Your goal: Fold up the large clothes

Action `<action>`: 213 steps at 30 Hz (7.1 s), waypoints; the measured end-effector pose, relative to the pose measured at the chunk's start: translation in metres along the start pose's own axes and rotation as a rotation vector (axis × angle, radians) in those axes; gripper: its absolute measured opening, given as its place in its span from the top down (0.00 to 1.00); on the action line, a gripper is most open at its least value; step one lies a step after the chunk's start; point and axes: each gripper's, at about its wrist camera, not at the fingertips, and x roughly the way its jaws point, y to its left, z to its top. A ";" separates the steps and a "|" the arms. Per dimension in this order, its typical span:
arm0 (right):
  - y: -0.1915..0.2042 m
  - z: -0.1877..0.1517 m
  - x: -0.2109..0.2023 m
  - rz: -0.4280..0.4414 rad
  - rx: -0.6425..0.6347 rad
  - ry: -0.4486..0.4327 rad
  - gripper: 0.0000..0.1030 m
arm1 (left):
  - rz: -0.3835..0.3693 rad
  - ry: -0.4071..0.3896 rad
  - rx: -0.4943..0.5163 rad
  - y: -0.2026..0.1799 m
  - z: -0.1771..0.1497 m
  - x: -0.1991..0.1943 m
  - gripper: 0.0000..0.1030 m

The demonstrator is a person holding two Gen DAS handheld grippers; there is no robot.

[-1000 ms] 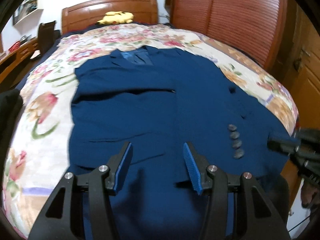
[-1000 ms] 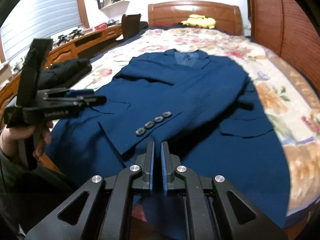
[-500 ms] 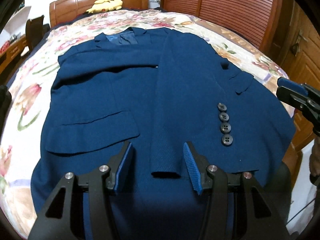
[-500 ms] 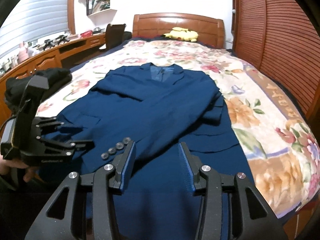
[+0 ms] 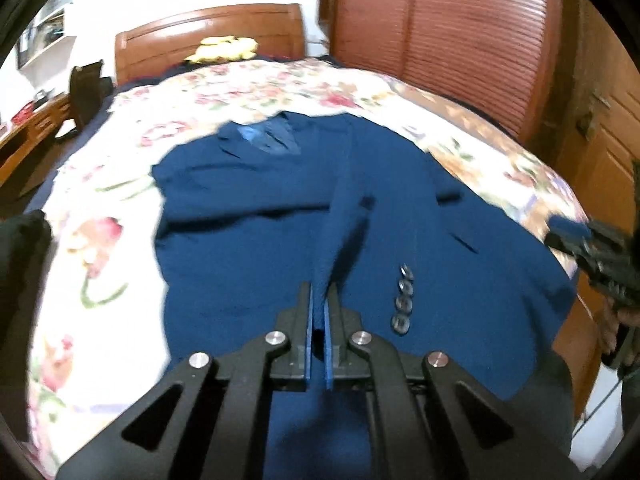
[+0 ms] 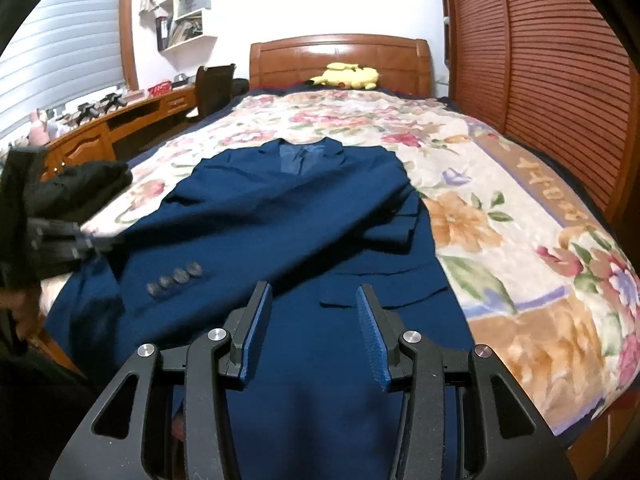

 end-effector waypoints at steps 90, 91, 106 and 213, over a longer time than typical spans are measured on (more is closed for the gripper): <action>-0.080 -0.067 0.023 -0.021 -0.096 0.240 0.89 | 0.023 -0.200 -0.089 0.029 -0.143 -0.099 0.97; -0.077 -0.066 0.021 -0.012 -0.107 0.230 0.94 | 0.017 -0.208 -0.088 0.027 -0.141 -0.103 0.97; -0.051 0.006 -0.054 0.137 -0.078 -0.044 0.97 | 0.025 -0.351 -0.082 0.029 -0.090 -0.152 0.98; 0.057 0.134 0.225 0.172 -0.438 0.122 0.33 | 0.138 -0.188 -0.139 0.128 -0.016 0.032 0.52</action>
